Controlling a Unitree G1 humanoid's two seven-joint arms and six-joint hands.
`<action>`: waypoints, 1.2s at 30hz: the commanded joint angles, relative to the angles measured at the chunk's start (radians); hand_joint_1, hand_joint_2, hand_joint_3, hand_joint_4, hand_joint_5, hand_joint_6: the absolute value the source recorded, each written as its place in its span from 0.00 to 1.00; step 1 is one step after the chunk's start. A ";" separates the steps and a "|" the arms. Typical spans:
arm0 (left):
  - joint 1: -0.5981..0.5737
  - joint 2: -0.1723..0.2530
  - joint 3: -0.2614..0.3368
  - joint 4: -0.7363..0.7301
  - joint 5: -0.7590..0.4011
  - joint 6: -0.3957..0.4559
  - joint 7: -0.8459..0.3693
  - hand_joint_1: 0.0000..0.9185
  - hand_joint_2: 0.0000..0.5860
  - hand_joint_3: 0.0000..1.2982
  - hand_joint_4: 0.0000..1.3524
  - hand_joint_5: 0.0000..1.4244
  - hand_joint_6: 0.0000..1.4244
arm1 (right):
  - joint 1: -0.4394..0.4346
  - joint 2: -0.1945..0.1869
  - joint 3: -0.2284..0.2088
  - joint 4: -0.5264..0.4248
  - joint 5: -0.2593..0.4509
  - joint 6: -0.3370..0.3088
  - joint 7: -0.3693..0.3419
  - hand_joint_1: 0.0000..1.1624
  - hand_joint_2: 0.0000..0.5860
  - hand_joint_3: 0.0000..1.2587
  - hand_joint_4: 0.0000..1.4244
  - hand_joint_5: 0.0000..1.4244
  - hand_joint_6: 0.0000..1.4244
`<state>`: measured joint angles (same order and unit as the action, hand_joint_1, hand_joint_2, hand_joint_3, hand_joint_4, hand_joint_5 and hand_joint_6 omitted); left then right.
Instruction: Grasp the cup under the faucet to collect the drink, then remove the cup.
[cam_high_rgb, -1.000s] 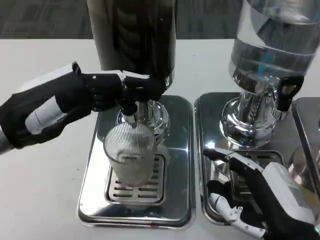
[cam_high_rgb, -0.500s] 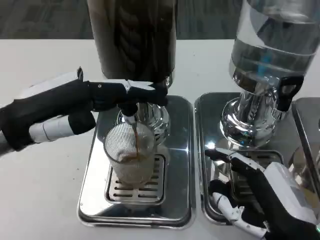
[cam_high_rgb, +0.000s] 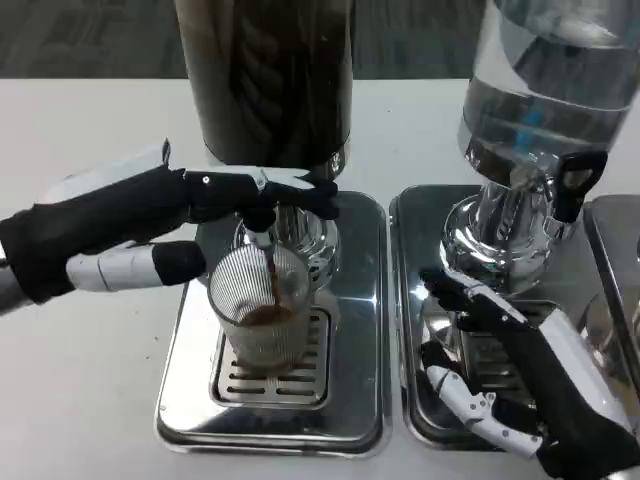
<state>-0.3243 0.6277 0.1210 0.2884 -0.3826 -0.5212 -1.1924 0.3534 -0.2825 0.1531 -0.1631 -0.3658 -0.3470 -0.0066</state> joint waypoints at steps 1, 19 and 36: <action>0.028 0.017 -0.034 0.011 0.039 -0.013 -0.017 0.00 0.09 0.22 0.09 0.11 0.07 | -0.030 0.010 -0.003 0.004 0.072 0.020 0.051 0.50 0.60 0.11 0.11 0.14 0.19; 0.052 0.034 -0.052 -0.016 0.026 -0.022 0.009 0.00 0.11 0.22 0.09 0.10 0.07 | -0.141 0.035 0.048 0.016 0.128 0.101 0.187 0.57 0.43 0.00 0.01 0.07 0.15; 0.057 0.039 -0.053 -0.029 0.026 -0.020 0.020 0.00 0.12 0.22 0.08 0.10 0.07 | -0.227 0.067 0.068 0.076 0.143 0.118 0.211 0.63 0.45 0.00 0.00 0.03 0.11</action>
<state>-0.2957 0.6535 0.0966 0.2634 -0.3855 -0.5462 -1.1460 0.1441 -0.2252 0.2144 -0.1082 -0.2356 -0.2288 0.2011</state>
